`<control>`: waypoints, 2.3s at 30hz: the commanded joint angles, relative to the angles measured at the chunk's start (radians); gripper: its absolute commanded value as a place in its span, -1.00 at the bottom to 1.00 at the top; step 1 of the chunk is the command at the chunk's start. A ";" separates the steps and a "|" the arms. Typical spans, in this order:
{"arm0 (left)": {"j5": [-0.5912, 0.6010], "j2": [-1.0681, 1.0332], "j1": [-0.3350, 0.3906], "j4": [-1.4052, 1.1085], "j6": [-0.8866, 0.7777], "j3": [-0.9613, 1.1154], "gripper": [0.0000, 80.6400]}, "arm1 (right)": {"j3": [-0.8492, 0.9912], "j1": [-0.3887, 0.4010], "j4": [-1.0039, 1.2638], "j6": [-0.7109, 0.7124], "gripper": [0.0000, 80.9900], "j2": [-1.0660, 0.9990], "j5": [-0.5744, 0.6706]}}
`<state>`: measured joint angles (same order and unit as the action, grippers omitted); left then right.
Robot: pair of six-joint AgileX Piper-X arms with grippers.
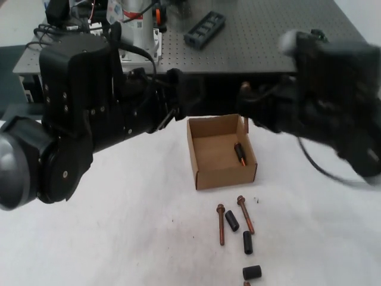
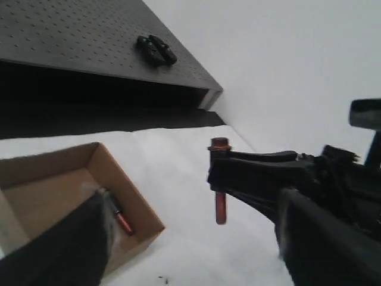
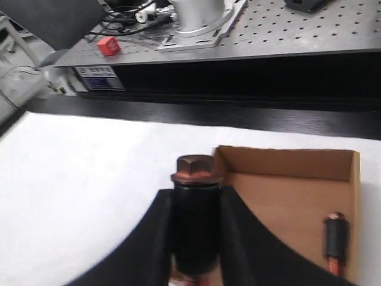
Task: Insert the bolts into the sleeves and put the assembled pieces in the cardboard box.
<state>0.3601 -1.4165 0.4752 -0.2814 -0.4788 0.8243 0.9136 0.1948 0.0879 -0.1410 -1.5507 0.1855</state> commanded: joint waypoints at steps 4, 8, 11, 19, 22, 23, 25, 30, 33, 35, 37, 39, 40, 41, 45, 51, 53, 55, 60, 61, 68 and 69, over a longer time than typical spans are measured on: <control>-0.017 0.009 0.000 -0.004 0.040 0.000 0.15 | 0.341 0.026 -0.253 0.125 -0.90 -0.307 -0.176; -0.017 0.009 0.000 -0.004 0.040 0.000 -0.03 | 0.487 0.029 -0.361 0.141 -0.90 -0.449 -0.224; -0.017 0.009 0.000 -0.004 0.040 0.000 -0.13 | 0.529 0.029 -0.397 0.141 -0.90 -0.506 -0.240; -0.017 0.009 0.000 -0.004 0.040 0.000 -0.18 | 0.533 0.024 -0.425 0.141 -0.91 -0.528 -0.266; -0.017 0.009 0.000 -0.004 0.040 0.000 -0.18 | 0.533 0.021 -0.427 0.141 -0.41 -0.528 -0.253; -0.017 0.009 0.000 -0.004 0.040 0.000 -0.18 | 0.533 0.021 -0.427 0.141 -0.26 -0.528 -0.249; -0.017 0.009 0.000 -0.004 0.040 0.000 -0.18 | 0.533 0.021 -0.435 0.133 -0.07 -0.510 -0.249; -0.017 0.009 0.000 -0.004 0.040 0.000 -0.18 | 0.533 0.021 -0.486 0.126 -0.25 -0.370 -0.252; -0.017 0.009 0.000 -0.004 0.040 0.000 -0.18 | 0.525 0.019 -0.623 0.126 -0.25 -0.247 -0.259; -0.017 0.009 0.000 -0.004 0.040 0.000 -0.18 | 0.503 0.017 -0.756 0.126 -0.25 -0.173 -0.259; -0.017 0.009 0.000 -0.004 0.048 0.000 -0.18 | 0.455 0.022 -0.830 0.126 -0.25 -0.124 -0.257; -0.017 0.009 0.000 -0.004 0.069 0.000 -0.18 | 0.402 0.030 -0.854 0.126 -0.25 -0.111 -0.257; -0.017 0.009 0.000 -0.004 0.072 0.000 -0.18 | 0.373 0.037 -0.851 0.126 -0.25 -0.113 -0.257; -0.017 0.009 0.000 -0.004 0.072 0.000 -0.18 | 0.344 0.042 -0.845 0.126 -0.25 -0.121 -0.257; -0.017 0.009 0.000 -0.004 0.072 0.000 -0.18 | 0.264 0.057 -0.812 0.126 -0.25 -0.174 -0.255; -0.017 0.009 0.000 -0.004 0.072 0.000 -0.18 | 0.257 0.064 -0.748 0.126 -0.25 -0.284 -0.206; -0.017 0.009 0.000 -0.004 0.072 0.000 -0.18 | 0.257 0.064 -0.746 0.126 -0.25 -0.308 -0.206; -0.017 0.009 0.000 -0.004 0.072 0.000 -0.18 | 0.257 0.064 -0.746 0.126 -0.25 -0.330 -0.210; -0.017 0.009 0.000 -0.004 0.072 0.000 -0.18 | 0.257 0.064 -0.742 0.126 -0.25 -0.358 -0.186; -0.017 0.009 0.000 -0.004 0.072 0.000 -0.18 | 0.257 0.066 -0.746 0.126 -0.25 -0.360 -0.178; -0.012 0.009 0.000 0.001 0.075 0.000 -0.18 | 0.257 0.075 -0.757 0.141 -0.57 -0.378 -0.178; -0.011 0.009 0.000 0.015 0.081 0.000 -0.18 | 0.257 0.075 -0.762 0.147 -0.72 -0.378 -0.178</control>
<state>0.3563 -1.4165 0.4752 -0.2790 -0.4129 0.8243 1.1665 0.2646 -0.6663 0.0000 -1.9102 -0.0122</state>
